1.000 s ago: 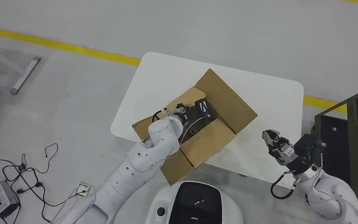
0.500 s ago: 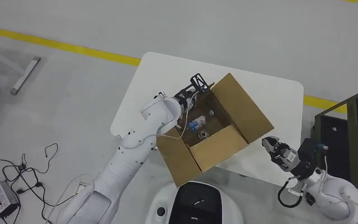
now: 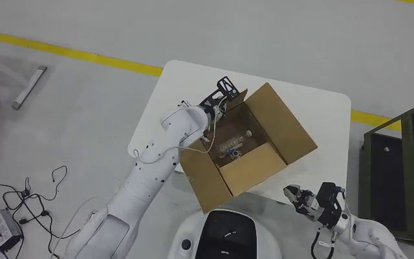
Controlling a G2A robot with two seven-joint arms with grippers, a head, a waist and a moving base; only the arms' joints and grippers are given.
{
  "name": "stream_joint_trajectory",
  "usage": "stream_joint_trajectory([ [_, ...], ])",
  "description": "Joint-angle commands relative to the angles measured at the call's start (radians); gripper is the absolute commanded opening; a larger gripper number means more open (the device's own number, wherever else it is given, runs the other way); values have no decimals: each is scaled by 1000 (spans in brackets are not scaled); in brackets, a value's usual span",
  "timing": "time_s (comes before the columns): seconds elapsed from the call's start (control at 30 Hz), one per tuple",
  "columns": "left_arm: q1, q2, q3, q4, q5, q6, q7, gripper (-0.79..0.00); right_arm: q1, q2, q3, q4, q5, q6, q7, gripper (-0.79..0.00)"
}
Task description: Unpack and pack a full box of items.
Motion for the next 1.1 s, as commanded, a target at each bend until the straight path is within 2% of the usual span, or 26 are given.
stream_joint_trajectory([
  [0.0,-1,0,-1,1,-1,0,-1,-785,9,-3,-19,19,-25,25,-16,-785],
  [0.17,3,1,-8,1,-8,2,-1,-785,44,-14,-76,84,-90,129,-30,-785],
  [0.5,17,4,-35,-17,-83,-6,-13,-785,170,-48,-190,209,-9,305,-45,-785],
  [0.8,34,9,-70,-48,-162,-10,-50,-785,312,-70,-248,283,21,359,-24,-785],
  [1.07,52,15,-103,-74,-244,-4,-72,-785,410,-77,-247,328,36,365,-7,-785],
])
